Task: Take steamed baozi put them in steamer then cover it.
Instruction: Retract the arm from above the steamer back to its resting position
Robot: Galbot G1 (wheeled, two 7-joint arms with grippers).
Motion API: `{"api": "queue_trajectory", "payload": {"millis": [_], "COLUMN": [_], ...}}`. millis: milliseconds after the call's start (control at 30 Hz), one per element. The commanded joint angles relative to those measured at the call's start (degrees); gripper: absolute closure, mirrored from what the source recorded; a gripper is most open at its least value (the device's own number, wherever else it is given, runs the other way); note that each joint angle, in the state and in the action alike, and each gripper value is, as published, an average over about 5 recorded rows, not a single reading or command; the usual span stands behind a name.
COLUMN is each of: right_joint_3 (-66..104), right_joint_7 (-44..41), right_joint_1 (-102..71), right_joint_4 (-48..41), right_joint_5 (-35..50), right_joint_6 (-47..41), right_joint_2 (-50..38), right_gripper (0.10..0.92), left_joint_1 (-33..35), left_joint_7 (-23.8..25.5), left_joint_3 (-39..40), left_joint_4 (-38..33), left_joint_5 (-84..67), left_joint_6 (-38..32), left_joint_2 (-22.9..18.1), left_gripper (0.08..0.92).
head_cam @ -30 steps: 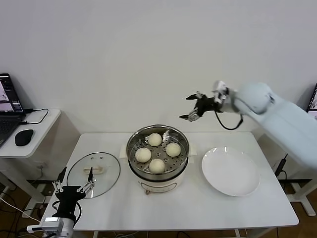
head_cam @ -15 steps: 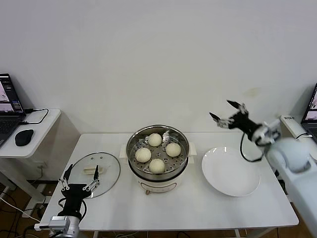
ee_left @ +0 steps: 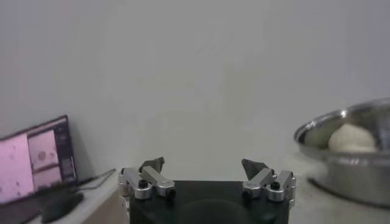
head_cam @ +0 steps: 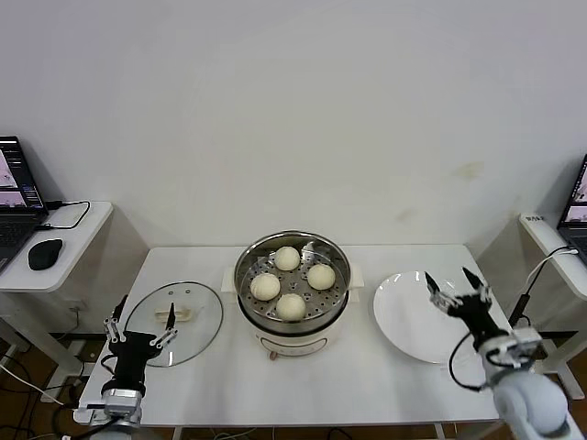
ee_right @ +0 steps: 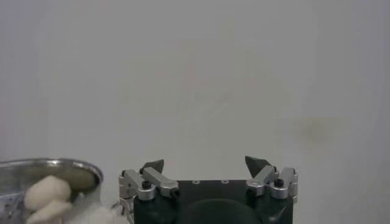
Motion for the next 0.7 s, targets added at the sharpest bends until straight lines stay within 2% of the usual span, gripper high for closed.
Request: {"api": "queue_trajectory", "payload": {"millis": [33,200,333,400,500,700], "right_joint_3": [3.61,3.88,3.82,3.77,3.54,3.1], "right_joint_7": [4.47,4.39,4.15,3.84,3.33,3.12], "right_joint_1": [-9.46,-9.09,-9.02,-9.15,-9.43,-8.92], "right_joint_4": [1.21,0.91,0.57,0.34,0.11,-0.27], "right_joint_5": [-1.37,-2.12,-2.63,-3.28,-4.32,-5.1], "right_joint_6": [1.87,2.17,2.17,2.34,2.7,2.67], "right_joint_2": [6.36,6.85,7.25,7.41,7.9,9.15], "right_gripper": [0.203,0.202,0.203,0.203,0.203,0.203], "left_joint_1": [-1.62,-4.11,-7.27,-8.2,-9.36,-13.46], "left_joint_7": [-2.47,-10.83,-15.67,-13.16,-8.65,-7.92], "left_joint_3": [2.26,6.94,10.15,11.0,11.03,11.05], "left_joint_4": [7.01,14.51,20.56,21.78,23.28,28.12], "left_joint_5": [31.2,52.56,60.07,62.24,64.03,61.72], "left_joint_6": [-3.46,-5.68,-0.74,0.89,-0.8,0.52], "left_joint_2": [8.2,15.35,17.49,18.15,18.68,18.41], "left_gripper": [0.177,0.177,0.177,0.177,0.177,0.177]}}
